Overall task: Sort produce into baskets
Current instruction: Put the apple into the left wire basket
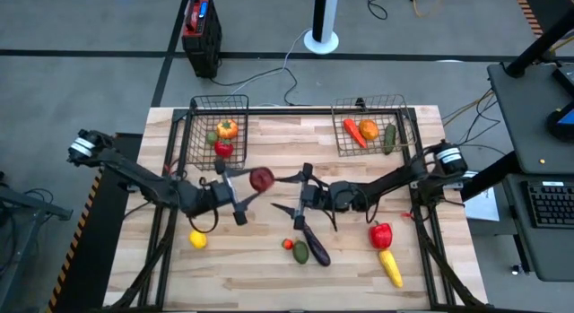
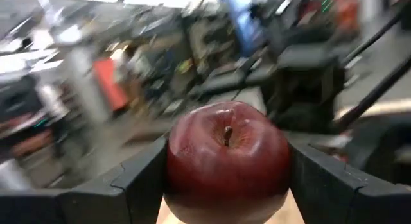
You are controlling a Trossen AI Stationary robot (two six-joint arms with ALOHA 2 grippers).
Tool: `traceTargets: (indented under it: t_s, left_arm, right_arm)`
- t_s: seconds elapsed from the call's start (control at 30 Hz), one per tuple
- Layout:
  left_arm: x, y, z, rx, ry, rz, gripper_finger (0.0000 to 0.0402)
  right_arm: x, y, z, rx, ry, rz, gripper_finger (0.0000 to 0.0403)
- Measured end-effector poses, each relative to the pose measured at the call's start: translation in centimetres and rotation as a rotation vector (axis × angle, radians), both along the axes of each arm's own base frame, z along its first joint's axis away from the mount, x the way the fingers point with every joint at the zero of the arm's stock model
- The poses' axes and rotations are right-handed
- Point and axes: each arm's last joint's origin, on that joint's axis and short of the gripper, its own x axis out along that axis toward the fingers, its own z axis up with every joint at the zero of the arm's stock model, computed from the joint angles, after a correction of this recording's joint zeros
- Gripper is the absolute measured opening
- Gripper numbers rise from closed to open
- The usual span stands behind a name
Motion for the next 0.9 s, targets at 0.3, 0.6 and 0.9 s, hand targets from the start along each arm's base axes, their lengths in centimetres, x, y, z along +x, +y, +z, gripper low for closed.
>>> traceTargets:
  t_s: [0.3,0.6,0.9]
  left_arm:
    - [-1.8,2.6,3.9,-0.012,0.302,0.193,0.0259]
    - [-4.1,6.7,6.2,-0.058,0.491,0.398,0.0261]
    - [-5.4,9.6,5.6,-0.116,0.563,0.502,0.0263]
  right_arm:
    - [-1.1,-0.4,1.4,0.031,0.097,-0.058,0.0325]
    - [-1.1,-0.4,1.3,0.029,0.109,-0.059,0.0325]
    - [-1.1,-0.4,1.1,0.034,0.12,-0.06,0.0325]
